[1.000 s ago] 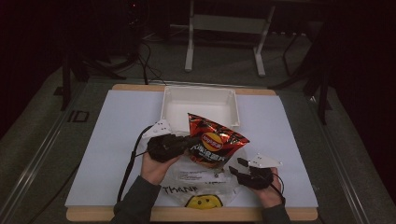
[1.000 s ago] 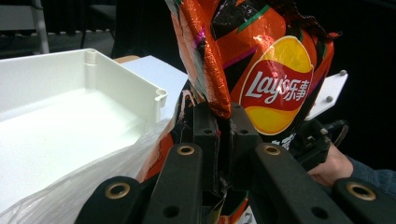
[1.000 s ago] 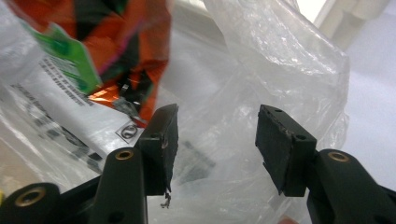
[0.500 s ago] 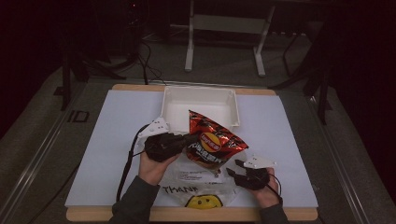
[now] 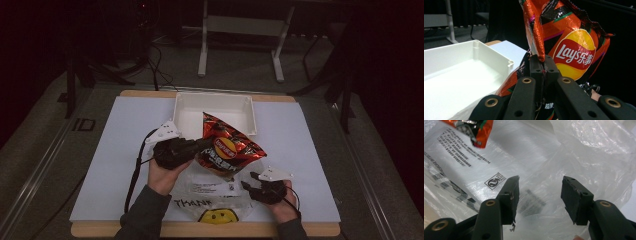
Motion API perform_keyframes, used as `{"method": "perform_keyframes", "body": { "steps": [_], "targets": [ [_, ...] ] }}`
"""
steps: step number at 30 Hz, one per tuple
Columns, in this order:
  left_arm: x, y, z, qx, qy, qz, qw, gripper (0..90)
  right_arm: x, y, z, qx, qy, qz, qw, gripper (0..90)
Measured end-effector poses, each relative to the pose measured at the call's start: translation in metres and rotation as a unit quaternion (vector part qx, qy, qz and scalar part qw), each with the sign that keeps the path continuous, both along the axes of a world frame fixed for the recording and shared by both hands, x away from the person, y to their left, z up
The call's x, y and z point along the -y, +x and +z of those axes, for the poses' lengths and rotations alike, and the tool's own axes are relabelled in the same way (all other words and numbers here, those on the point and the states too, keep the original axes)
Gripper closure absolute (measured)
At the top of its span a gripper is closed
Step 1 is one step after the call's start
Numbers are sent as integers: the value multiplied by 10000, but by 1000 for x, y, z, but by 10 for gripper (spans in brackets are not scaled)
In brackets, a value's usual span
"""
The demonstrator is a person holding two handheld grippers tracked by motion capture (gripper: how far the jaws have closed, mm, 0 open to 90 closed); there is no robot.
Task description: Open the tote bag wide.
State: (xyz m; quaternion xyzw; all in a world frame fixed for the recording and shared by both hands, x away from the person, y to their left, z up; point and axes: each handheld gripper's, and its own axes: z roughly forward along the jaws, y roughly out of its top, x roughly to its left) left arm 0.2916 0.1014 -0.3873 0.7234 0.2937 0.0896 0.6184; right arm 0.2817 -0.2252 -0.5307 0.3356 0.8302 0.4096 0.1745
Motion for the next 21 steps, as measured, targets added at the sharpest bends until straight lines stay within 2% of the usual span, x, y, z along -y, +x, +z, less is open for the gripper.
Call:
{"method": "perform_keyframes", "body": {
  "steps": [21],
  "targets": [
    [-3, 12, 10, 59, -184, 163, 9997, 891, -1, 2, -6, -110, 17, 1, 9999, 485]
  ]
}}
